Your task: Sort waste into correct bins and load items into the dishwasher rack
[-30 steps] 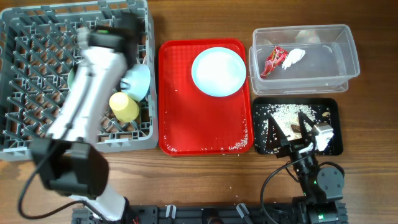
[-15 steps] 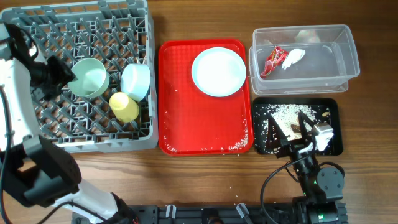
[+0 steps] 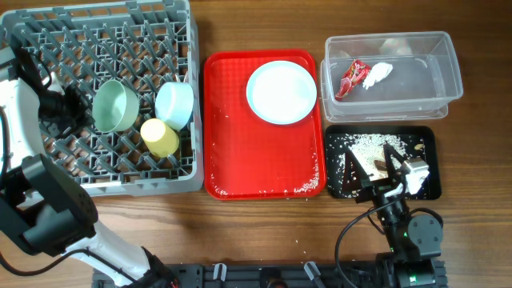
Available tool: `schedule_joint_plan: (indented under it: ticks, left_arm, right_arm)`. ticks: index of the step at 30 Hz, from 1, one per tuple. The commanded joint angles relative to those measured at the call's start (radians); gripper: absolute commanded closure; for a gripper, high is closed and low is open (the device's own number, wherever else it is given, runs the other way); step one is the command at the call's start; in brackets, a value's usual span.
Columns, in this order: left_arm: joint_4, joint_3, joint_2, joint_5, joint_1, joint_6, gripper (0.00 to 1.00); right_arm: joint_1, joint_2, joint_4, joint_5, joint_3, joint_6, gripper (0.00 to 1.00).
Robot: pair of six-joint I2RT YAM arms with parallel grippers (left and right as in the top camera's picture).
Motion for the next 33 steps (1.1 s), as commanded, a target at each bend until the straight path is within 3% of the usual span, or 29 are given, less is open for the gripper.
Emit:
schedule_joint_plan:
  ticks: [1, 6, 11, 14, 16, 18, 23, 27, 33]
  left_arm:
    - [-0.030, 0.054, -0.093, -0.120, -0.031, -0.074, 0.96]
    - [-0.052, 0.087, -0.260, -0.496, -0.193, -0.171, 0.96]
    - [-0.107, 0.086, -0.302, -0.865, -0.388, -0.309, 0.96]
    - [-0.125, 0.082, -0.285, -0.938, -0.467, -0.333, 0.96]
    - [-0.121, 0.082, -0.281, -0.864, -0.465, -0.342, 0.74]
    - [-0.084, 0.082, -0.281, -0.687, -0.405, -0.325, 0.53]
    - [-0.036, 0.057, -0.252, -0.068, -0.141, -0.129, 0.34]
    - [-0.054, -0.002, -0.167, 0.090, -0.002, -0.032, 0.34]
    - [-0.047, -0.027, -0.049, 0.158, 0.028, 0.092, 0.43]
  right_arm:
    - [-0.005, -0.011, 0.005, 0.002, -0.003, 0.007, 0.00]
    - [-0.005, -0.011, 0.005, 0.002, -0.003, 0.007, 0.00]
    - [-0.005, -0.011, 0.005, 0.002, -0.003, 0.007, 0.00]
    - [-0.005, -0.011, 0.005, 0.002, -0.003, 0.007, 0.00]
    - [-0.005, -0.011, 0.005, 0.002, -0.003, 0.007, 0.00]
    - [-0.005, -0.011, 0.005, 0.002, -0.003, 0.007, 0.00]
    - [-0.005, -0.011, 0.005, 0.002, -0.003, 0.007, 0.00]
    - [-0.005, -0.011, 0.005, 0.002, -0.003, 0.007, 0.00]
    - [-0.005, -0.011, 0.005, 0.002, -0.003, 0.007, 0.00]
